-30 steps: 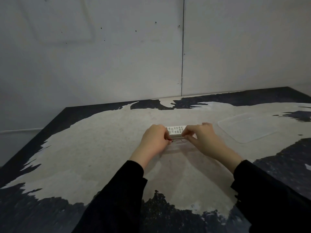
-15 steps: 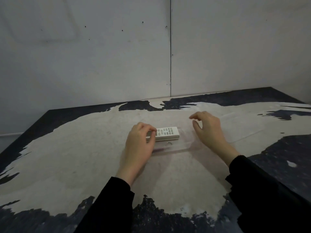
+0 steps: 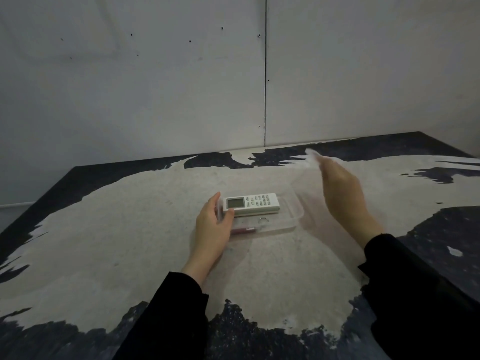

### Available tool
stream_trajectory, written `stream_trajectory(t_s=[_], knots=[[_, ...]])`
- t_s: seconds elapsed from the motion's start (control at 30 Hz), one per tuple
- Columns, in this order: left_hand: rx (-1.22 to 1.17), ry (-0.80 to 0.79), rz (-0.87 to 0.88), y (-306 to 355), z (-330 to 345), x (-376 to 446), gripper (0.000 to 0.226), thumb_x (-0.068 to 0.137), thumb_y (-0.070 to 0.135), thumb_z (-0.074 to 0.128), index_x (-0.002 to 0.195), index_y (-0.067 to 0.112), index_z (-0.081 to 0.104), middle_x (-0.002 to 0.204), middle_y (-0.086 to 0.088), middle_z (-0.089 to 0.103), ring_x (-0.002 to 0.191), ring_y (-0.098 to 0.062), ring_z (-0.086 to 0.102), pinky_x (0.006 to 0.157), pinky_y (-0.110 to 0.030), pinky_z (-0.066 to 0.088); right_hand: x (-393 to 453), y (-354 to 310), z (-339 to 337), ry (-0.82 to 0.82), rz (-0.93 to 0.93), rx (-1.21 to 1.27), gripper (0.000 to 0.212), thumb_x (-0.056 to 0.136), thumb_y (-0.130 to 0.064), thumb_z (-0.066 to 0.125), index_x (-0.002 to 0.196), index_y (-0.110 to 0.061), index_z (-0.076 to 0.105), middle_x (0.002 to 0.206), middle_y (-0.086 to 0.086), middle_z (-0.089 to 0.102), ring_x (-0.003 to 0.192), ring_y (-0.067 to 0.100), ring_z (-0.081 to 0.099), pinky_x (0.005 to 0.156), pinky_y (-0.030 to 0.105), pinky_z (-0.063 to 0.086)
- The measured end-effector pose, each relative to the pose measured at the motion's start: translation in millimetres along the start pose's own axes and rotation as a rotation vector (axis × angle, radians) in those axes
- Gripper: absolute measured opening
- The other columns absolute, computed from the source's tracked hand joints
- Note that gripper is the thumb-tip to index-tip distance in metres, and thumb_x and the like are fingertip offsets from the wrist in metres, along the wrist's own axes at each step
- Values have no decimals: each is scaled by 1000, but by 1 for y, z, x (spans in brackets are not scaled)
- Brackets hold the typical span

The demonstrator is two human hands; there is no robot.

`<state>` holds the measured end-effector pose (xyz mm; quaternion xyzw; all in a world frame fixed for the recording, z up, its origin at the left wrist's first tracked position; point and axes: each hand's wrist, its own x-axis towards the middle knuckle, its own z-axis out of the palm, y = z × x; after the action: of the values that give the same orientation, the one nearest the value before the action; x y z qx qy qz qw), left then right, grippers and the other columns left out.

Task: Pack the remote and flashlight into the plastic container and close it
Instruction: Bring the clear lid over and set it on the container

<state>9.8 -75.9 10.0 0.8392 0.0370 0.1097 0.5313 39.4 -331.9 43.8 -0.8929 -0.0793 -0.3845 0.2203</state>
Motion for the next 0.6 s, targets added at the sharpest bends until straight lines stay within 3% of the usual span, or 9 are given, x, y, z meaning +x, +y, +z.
stream_trajectory(t_s=[0.07, 0.13, 0.23, 0.3, 0.4, 0.5, 0.53, 0.6], knots=[[-8, -5, -4, 1, 0, 0, 51, 89, 28, 54, 138, 26, 40, 146, -1, 46, 132, -15, 43, 112, -40, 36, 7, -14, -15, 259, 31, 331, 26, 98, -8, 37, 116, -6, 55, 106, 4, 69, 88, 10, 62, 76, 20, 50], [-7, -1, 15, 3, 0, -1, 50, 91, 26, 51, 139, 22, 39, 146, -2, 45, 133, -16, 42, 113, -37, 34, 15, -23, -23, 405, 278, 732, 27, 100, -15, 33, 113, -3, 54, 95, 2, 68, 85, 10, 66, 72, 20, 55], [-20, 22, 37, 5, -1, -3, 45, 95, 30, 43, 138, 17, 42, 145, -3, 46, 133, -15, 42, 112, -30, 32, 19, -26, -18, 321, 635, 1137, 30, 100, -20, 32, 115, -3, 51, 92, 4, 65, 78, 11, 67, 63, 21, 55], [-103, 41, 30, 6, 0, -3, 44, 97, 32, 39, 135, 13, 47, 143, -5, 49, 131, -14, 44, 109, -24, 30, 11, -25, -4, 147, 767, 1149, 28, 99, -12, 33, 122, -3, 47, 92, 7, 63, 70, 8, 68, 57, 19, 54], [-222, 30, -16, 9, -1, -3, 47, 96, 42, 34, 129, 15, 53, 135, -2, 56, 123, -10, 51, 105, -22, 35, -4, -31, 17, -90, 862, 1023, 36, 96, 0, 28, 128, -7, 43, 103, 15, 61, 73, 14, 68, 54, 18, 54], [-241, 35, -22, 10, -1, -4, 34, 97, 40, 33, 101, 27, 64, 104, 12, 62, 92, 11, 56, 81, -5, 39, -9, -37, 24, -140, 733, 752, 33, 97, -6, 30, 123, -12, 50, 109, 14, 62, 75, 10, 63, 61, 18, 48], [-216, 36, -13, 8, 0, -3, 31, 97, 39, 35, 98, 27, 64, 101, 12, 62, 92, 9, 57, 81, -7, 39, -10, -39, 24, -152, 663, 665, 32, 97, -7, 33, 122, -13, 52, 112, 14, 62, 78, 12, 61, 65, 20, 46], [-138, 20, 34, 4, 0, -2, 39, 96, 40, 38, 114, 16, 63, 114, 5, 63, 108, -7, 57, 95, -21, 43, -14, -42, 24, -228, 525, 464, 33, 95, -8, 40, 126, -10, 50, 120, 15, 57, 94, 19, 57, 79, 24, 42]])
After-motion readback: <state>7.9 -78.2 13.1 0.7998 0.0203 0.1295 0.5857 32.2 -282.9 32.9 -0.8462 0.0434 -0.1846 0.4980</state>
